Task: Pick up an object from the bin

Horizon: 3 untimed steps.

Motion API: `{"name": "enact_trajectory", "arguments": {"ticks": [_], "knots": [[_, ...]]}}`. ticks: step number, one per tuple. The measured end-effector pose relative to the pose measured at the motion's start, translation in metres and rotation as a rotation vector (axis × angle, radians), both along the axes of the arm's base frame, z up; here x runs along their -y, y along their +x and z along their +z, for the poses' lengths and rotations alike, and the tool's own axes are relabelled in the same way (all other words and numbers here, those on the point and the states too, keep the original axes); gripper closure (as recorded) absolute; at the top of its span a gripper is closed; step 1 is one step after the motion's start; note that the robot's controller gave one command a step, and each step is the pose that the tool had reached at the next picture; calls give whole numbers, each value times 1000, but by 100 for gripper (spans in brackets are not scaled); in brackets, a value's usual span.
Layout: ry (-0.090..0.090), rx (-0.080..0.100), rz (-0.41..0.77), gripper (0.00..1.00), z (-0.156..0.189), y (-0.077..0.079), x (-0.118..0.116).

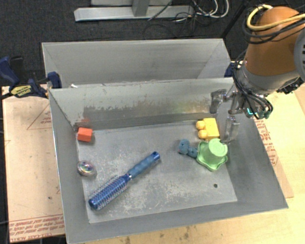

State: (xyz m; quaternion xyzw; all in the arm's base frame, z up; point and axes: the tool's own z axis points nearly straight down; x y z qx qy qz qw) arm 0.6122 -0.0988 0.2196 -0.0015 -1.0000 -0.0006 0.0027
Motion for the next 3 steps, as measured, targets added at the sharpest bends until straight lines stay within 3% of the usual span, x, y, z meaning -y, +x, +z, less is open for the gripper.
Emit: {"name": "enact_trajectory", "arguments": {"ticks": [1,2,3], "knots": [[1,-2,-122,0,-126,-26,2],[2,6,364,0,-150,-37,-18],[1,8,365,100,-149,-36,-18]]}}
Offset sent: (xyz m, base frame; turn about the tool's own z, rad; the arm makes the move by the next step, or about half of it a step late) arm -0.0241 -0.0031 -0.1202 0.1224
